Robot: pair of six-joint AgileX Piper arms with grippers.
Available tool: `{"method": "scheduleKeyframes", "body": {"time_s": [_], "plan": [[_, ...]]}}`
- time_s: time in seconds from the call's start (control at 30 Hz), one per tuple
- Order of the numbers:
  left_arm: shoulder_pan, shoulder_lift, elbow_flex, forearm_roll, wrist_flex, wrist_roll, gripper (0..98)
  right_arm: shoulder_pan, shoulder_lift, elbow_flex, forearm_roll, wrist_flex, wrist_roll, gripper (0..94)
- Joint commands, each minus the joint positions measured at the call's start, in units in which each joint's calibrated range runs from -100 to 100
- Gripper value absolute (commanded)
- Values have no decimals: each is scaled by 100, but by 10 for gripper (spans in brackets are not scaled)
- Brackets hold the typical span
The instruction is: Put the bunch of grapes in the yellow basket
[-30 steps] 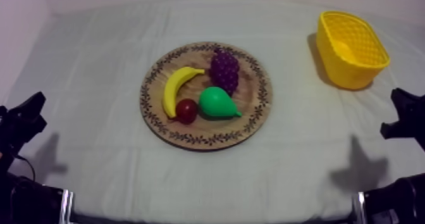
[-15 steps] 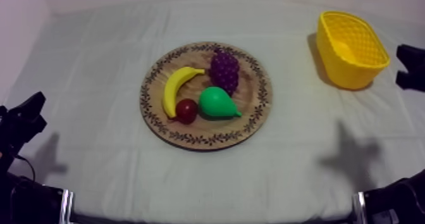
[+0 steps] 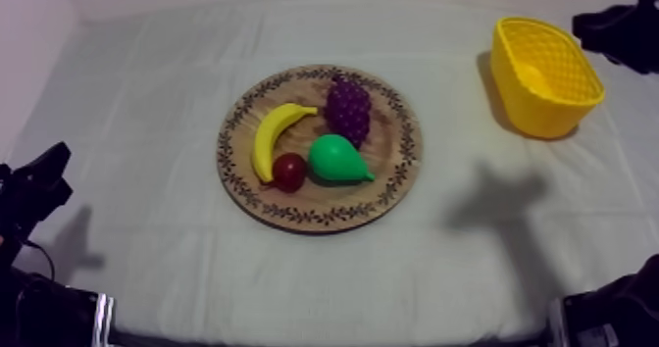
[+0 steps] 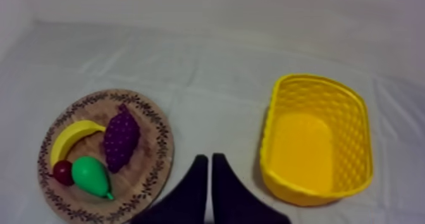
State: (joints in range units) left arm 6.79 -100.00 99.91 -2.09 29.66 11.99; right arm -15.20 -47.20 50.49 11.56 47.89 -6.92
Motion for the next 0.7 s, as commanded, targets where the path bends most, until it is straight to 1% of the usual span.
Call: {"method": "scheduleKeyframes", "body": {"time_s": [0.0, 0.3, 0.47, 0.67], "plan": [[-2, 0, -2, 1, 0, 0, 1, -215, 388, -543, 44, 301, -197, 2], [-2, 0, -2, 1, 0, -3, 1, -775, 1456, -2132, 169, 1582, -641, 2], [-2, 0, -2, 1, 0, -4, 1, -1113, 2101, -2890, 350, 2273, -955, 2], [-2, 0, -2, 1, 0, -4, 1, -1389, 2994, -3923, 527, 3206, -1178, 2]]}}
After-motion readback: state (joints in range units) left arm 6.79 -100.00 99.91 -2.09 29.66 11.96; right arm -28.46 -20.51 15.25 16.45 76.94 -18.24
